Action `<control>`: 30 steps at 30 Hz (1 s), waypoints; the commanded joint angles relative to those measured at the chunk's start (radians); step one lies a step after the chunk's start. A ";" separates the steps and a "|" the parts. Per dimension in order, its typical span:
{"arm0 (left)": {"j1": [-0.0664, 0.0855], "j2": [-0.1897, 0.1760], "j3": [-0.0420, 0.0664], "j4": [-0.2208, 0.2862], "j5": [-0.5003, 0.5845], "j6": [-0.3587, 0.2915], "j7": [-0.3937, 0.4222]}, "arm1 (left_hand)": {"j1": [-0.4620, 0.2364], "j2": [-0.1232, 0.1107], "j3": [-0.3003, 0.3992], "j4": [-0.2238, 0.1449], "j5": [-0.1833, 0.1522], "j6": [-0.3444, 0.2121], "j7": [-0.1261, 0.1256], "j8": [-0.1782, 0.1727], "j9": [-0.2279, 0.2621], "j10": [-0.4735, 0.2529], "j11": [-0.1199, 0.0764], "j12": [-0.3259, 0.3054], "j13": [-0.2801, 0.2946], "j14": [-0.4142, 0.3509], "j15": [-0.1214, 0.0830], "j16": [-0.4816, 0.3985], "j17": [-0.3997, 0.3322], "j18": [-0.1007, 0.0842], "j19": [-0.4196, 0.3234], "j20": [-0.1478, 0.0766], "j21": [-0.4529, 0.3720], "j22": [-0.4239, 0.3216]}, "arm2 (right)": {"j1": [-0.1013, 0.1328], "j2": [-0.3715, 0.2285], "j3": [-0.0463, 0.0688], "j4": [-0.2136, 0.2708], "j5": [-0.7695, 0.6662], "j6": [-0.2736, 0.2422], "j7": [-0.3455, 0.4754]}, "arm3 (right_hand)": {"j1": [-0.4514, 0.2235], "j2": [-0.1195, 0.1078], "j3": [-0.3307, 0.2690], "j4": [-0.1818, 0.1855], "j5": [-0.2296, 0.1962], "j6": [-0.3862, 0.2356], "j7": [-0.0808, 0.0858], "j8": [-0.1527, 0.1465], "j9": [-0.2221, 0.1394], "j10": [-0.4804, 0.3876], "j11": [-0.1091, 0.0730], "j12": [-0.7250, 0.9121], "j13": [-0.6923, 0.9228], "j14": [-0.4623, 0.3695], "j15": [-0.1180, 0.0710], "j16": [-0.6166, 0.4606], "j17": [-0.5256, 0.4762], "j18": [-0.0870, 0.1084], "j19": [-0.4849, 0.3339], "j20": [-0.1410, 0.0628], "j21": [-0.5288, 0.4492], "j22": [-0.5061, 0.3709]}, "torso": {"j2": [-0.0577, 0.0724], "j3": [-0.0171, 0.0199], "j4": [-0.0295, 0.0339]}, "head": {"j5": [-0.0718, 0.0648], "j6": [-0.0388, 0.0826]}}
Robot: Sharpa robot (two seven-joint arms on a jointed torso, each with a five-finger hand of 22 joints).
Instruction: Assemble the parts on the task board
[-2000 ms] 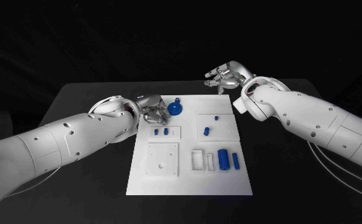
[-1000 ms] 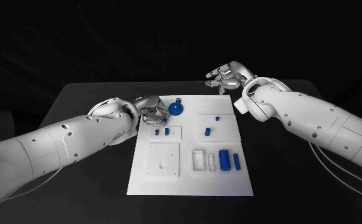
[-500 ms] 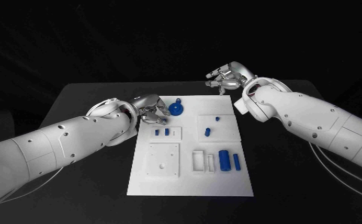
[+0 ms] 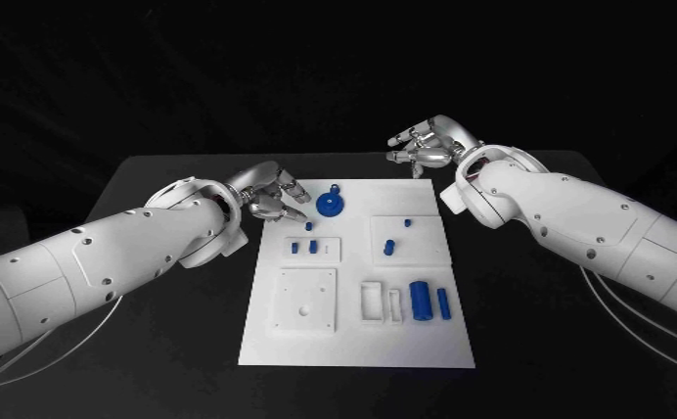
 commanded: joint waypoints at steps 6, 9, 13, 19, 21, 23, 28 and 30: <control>0.005 -0.013 0.016 -0.015 0.227 -0.015 -0.011 | -0.001 0.052 0.064 -0.019 0.004 0.065 0.000 0.000 0.002 0.128 -0.037 0.011 0.001 -0.005 -0.027 -0.001 0.000 -0.021 -0.003 -0.025 0.000 0.021 | 0.000 -0.001 0.000 -0.001 -0.003 0.008 0.008 | 0.009 0.001 0.014 -0.010 -0.010 0.006 -0.001 0.003 0.001 0.010 0.000 -0.003 -0.002 0.013 0.001 0.004 0.002 0.007 0.032 -0.002 0.009 0.002 | 0.001 0.0004 -0.0018 | 0.004 0.004; 0.005 -0.011 0.017 -0.018 0.217 -0.009 -0.032 | 0.012 0.057 0.074 -0.035 -0.003 0.094 -0.008 0.004 0.004 0.196 -0.064 0.037 0.003 -0.002 -0.044 -0.002 0.000 -0.031 -0.005 -0.038 0.008 0.023 | 0.000 -0.001 0.000 -0.002 -0.004 0.009 0.007 | 0.011 0.002 0.024 -0.015 -0.019 0.015 -0.002 0.003 0.001 0.012 -0.001 -0.003 -0.002 0.014 0.001 0.006 0.003 0.007 0.032 -0.003 0.011 0.004 | 0.001 -0.0003 -0.0010 | 0.005 0.004; 0.006 -0.005 0.018 -0.019 0.168 -0.004 -0.065 | 0.010 0.057 0.065 -0.056 -0.005 0.142 -0.021 0.003 0.006 0.249 -0.093 0.062 0.006 0.008 -0.066 0.003 0.006 -0.058 -0.008 -0.063 0.029 0.022 | 0.000 0.000 0.000 -0.002 -0.008 0.012 0.005 | 0.003 0.000 0.039 -0.028 -0.023 0.032 -0.007 0.003 0.002 0.021 -0.005 0.007 0.007 0.014 -0.002 0.010 0.005 0.007 0.032 -0.004 0.017 0.010 | 0.001 0.0004 -0.0006 | 0.005 0.005; 0.006 -0.001 0.018 -0.016 0.119 -0.016 -0.113 | -0.004 0.059 0.064 -0.077 -0.005 0.181 -0.030 -0.001 0.007 0.260 -0.107 0.102 0.007 0.012 -0.080 0.011 0.017 -0.081 -0.010 -0.086 0.048 0.020 | 0.000 -0.001 0.000 0.001 -0.055 0.033 -0.003 | 0.016 0.003 0.050 -0.053 -0.039 0.079 -0.019 0.004 0.004 0.040 -0.017 0.051 0.054 0.016 -0.009 0.015 0.008 0.001 0.033 -0.011 0.024 0.017 | 0.002 0.0020 -0.0031 | 0.006 0.009; 0.006 0.000 0.018 -0.017 0.108 -0.022 -0.127 | -0.014 0.056 0.060 -0.081 -0.006 0.180 -0.032 -0.001 0.006 0.260 -0.108 0.112 0.007 0.011 -0.080 0.009 0.019 -0.085 -0.014 -0.087 0.051 0.019 | 0.000 -0.001 0.000 0.004 -0.069 0.038 -0.006 | 0.013 0.005 0.051 -0.065 -0.045 0.086 -0.023 0.002 0.003 0.029 -0.021 0.087 0.107 0.018 -0.012 0.022 0.013 -0.002 0.034 -0.015 0.031 0.024 | 0.001 0.0025 -0.0024 | 0.005 0.009; 0.006 0.004 0.018 -0.019 0.092 -0.029 -0.139 | -0.030 0.047 0.046 -0.075 -0.012 0.187 -0.038 0.000 0.008 0.270 -0.110 0.122 0.008 0.013 -0.081 0.010 0.021 -0.087 -0.013 -0.086 0.050 0.017 | 0.000 -0.002 0.000 0.007 -0.081 0.041 -0.010 | 0.007 0.011 0.050 -0.074 -0.046 0.088 -0.022 0.001 0.002 0.005 -0.024 0.127 0.176 0.016 -0.012 0.036 0.021 -0.004 0.032 -0.017 0.040 0.036 | 0.001 0.0031 -0.0018 | 0.004 0.009; 0.005 0.022 0.013 -0.027 0.036 -0.044 -0.157 | -0.029 0.050 0.010 -0.075 -0.028 0.207 -0.047 0.004 0.013 0.278 -0.116 0.162 0.010 0.016 -0.086 0.012 0.030 -0.094 -0.005 -0.092 0.041 0.011 | -0.001 -0.002 0.000 0.013 -0.104 0.043 -0.016 | -0.001 0.021 0.044 -0.088 -0.049 0.104 -0.028 0.001 0.006 -0.025 -0.025 0.187 0.293 0.015 -0.017 0.060 0.028 -0.005 0.030 -0.019 0.056 0.059 | 0.003 0.0029 -0.0031 | 0.005 0.011; 0.004 0.031 0.009 -0.031 0.023 -0.046 -0.160 | -0.028 0.051 0.001 -0.074 -0.030 0.224 -0.051 0.003 0.019 0.283 -0.120 0.183 0.014 0.018 -0.089 0.015 0.033 -0.095 -0.002 -0.095 0.039 0.011 | -0.001 0.000 0.000 0.015 -0.110 0.042 -0.018 | -0.001 0.023 0.041 -0.091 -0.050 0.111 -0.031 0.004 0.008 -0.026 -0.028 0.198 0.316 0.014 -0.017 0.065 0.028 -0.005 0.029 -0.020 0.058 0.064 | 0.004 0.0031 -0.0038 | 0.005 0.011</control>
